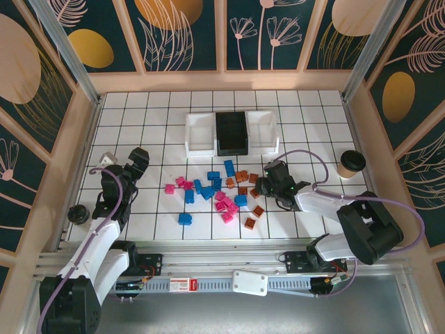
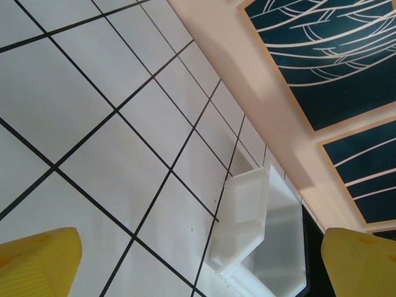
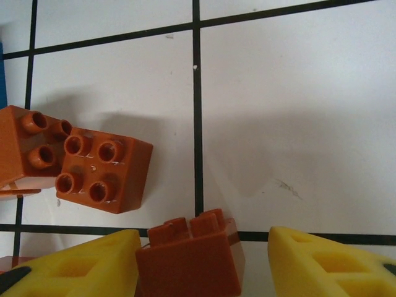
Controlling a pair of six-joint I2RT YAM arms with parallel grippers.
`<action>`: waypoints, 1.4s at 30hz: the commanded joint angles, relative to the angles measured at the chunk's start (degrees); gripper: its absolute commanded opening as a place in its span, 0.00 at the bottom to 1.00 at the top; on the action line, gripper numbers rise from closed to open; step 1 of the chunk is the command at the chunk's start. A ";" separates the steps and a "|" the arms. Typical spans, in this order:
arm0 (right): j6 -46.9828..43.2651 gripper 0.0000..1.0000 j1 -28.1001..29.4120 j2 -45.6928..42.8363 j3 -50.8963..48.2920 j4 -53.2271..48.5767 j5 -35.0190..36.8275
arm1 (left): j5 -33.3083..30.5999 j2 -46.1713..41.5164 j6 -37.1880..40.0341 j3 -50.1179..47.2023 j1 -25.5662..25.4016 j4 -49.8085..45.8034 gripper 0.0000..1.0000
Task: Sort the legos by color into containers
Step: Pick up the lego from the center of the table, then place the lego in the container.
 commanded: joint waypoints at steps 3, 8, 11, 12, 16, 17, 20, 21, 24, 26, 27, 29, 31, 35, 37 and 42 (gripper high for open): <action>-1.07 0.48 0.38 0.77 1.13 0.65 1.08 | 1.96 -0.59 -0.93 -0.04 0.17 0.50 0.99; -1.47 0.34 0.35 -1.07 1.24 0.18 1.42 | 3.71 -0.42 -1.95 0.95 0.16 0.15 0.99; -1.93 0.28 0.17 -4.08 2.45 -1.08 1.57 | 5.24 -0.33 -3.15 1.79 0.17 0.03 0.99; -2.32 0.27 0.10 -5.24 3.43 -1.66 1.58 | 5.71 -0.34 -3.35 2.01 0.17 0.08 0.99; -4.44 0.27 -1.77 -4.69 10.38 -2.68 1.35 | 7.52 0.15 -2.16 3.71 0.17 -1.41 0.99; -4.79 0.27 -1.75 -3.29 12.41 -2.64 1.38 | 7.79 0.35 -1.51 4.24 0.19 -2.20 0.99; -5.82 0.27 -2.60 2.80 19.39 -1.64 2.87 | 8.86 1.33 0.23 5.27 0.19 -4.76 0.99; -5.99 0.27 -4.09 5.15 21.52 -1.40 3.31 | 9.32 1.71 0.58 5.36 0.17 -5.47 0.99; -5.67 0.27 -6.96 11.04 27.20 -0.10 2.70 | 11.66 3.40 2.38 5.53 0.17 -6.72 0.95; -5.47 0.27 -8.59 14.28 30.47 0.25 2.14 | 12.93 4.91 3.57 5.67 0.17 -7.51 0.92; -5.39 0.27 -9.05 15.75 31.67 0.34 2.17 | 13.39 5.77 4.10 5.80 0.17 -7.91 0.91; -5.31 0.28 -10.19 18.97 34.76 -0.02 1.40 | 14.60 7.35 5.01 6.04 0.22 -8.26 0.85; -4.99 0.30 -10.76 21.44 36.90 -0.30 0.79 | 15.19 8.81 6.10 6.39 0.14 -9.00 0.80; -4.35 0.53 -11.12 25.20 39.78 -0.65 0.05 | 14.17 9.36 7.12 6.09 0.07 -10.14 0.76; -4.04 0.64 -10.99 25.51 40.22 -0.67 -0.19 | 11.91 9.08 7.81 5.98 -0.80 -11.55 0.76; -3.07 0.67 -10.58 22.56 36.79 1.42 -0.54 | 1.51 10.04 8.03 6.19 -8.81 -15.54 0.71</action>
